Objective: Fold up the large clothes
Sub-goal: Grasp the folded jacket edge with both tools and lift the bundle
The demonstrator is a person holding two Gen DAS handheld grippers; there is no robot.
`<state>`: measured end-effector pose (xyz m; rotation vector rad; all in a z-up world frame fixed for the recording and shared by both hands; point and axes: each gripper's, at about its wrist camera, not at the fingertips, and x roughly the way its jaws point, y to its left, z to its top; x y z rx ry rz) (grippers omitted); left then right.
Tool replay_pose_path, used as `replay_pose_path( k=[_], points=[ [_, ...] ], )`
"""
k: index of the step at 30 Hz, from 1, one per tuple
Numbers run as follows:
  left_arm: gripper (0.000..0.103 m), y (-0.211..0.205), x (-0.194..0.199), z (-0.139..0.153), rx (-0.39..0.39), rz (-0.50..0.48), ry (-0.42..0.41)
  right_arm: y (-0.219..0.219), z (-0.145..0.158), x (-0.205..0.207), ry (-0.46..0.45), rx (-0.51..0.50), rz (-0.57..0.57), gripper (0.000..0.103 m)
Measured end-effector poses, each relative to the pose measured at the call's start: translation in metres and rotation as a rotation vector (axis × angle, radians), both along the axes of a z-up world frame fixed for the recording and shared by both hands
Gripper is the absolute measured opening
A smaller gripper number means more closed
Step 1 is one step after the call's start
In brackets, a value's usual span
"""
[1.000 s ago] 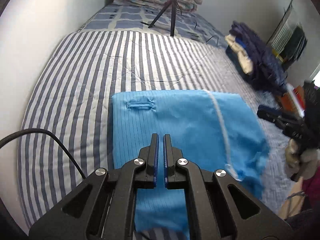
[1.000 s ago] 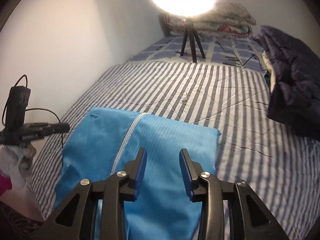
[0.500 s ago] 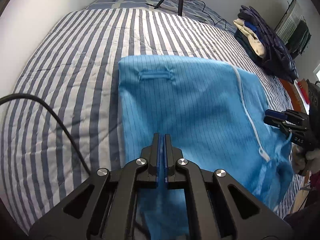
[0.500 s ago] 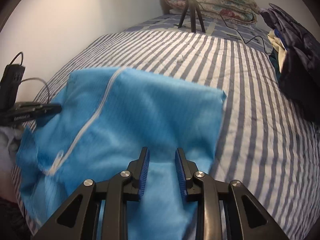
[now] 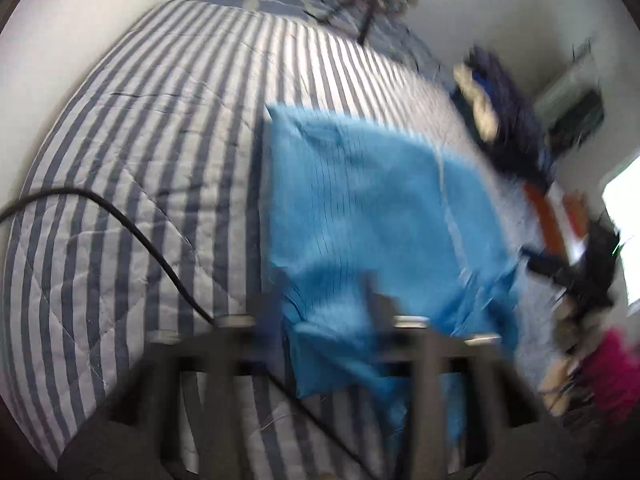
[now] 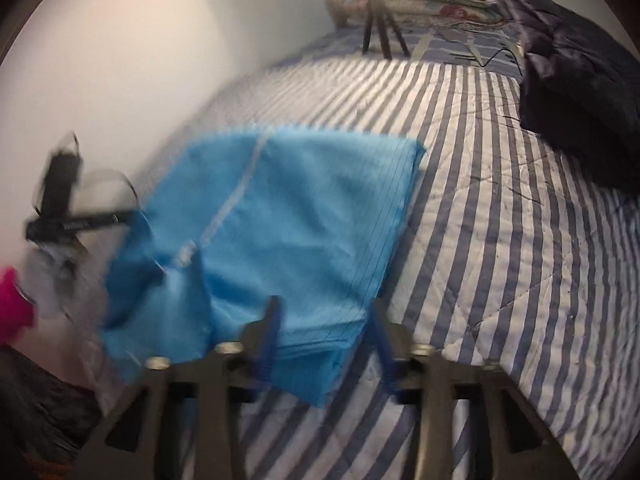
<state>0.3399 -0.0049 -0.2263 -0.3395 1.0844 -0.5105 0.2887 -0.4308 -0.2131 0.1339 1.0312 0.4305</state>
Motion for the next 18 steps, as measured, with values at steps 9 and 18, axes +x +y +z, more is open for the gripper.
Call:
replay_pose_path(
  k=[9,18],
  points=[
    [0.064,0.03,0.044,-0.019,-0.271,0.073,0.173,-0.052,-0.029,0.023,0.111,0.249,-0.163,0.076],
    [0.056,0.039,0.053,-0.059,-0.365,0.065,0.277,-0.067,-0.064,0.037,0.225,0.441,-0.151,0.06]
  ],
)
